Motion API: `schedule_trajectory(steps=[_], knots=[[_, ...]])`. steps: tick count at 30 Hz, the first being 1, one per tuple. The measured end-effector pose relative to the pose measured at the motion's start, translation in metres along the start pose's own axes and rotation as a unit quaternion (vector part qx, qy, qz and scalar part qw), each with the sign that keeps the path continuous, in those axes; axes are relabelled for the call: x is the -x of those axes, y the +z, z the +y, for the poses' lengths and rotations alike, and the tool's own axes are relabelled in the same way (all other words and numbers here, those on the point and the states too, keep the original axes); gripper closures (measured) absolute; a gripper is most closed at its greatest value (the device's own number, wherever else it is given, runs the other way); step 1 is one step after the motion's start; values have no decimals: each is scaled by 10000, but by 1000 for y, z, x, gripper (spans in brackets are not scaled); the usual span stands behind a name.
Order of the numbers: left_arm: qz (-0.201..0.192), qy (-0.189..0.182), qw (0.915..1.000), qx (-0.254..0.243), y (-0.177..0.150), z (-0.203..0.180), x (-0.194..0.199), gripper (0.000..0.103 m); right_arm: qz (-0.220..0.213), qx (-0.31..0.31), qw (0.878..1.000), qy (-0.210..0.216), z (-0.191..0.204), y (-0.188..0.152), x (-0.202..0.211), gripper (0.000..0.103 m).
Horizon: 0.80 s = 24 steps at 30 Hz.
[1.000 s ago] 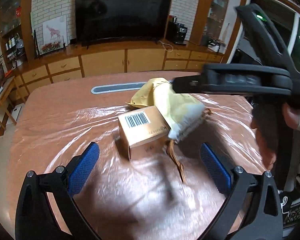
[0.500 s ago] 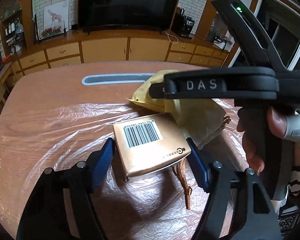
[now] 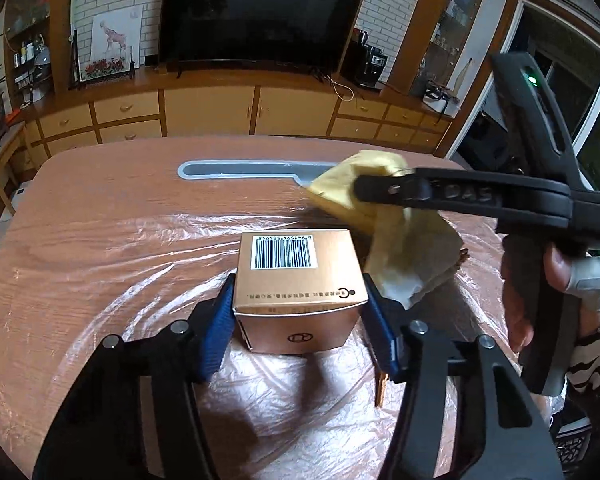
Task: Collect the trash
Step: 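Grasp the cardboard barcode box with the left tool while the right tool grasps the yellow pouch, then carry the cardboard box in the left tool while the right tool carries the yellow pouch over the bin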
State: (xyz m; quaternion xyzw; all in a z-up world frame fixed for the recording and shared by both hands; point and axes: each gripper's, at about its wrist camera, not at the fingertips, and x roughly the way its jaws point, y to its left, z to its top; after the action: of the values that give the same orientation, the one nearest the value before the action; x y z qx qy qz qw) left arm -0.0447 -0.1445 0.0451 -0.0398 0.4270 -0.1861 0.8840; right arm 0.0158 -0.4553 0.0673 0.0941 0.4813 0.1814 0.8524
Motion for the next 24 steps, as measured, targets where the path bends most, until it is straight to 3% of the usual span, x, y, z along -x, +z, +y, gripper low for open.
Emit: schedule_trajectory(steps=[6,24], knots=[[-67,-82,9999,21,-4,5,15,44,-51,104,9999,31,1,-16,22,49],[-185,-248,9977,-607,-31,-13,67,44,-273,-70,9991,330,12,-92,95,50]])
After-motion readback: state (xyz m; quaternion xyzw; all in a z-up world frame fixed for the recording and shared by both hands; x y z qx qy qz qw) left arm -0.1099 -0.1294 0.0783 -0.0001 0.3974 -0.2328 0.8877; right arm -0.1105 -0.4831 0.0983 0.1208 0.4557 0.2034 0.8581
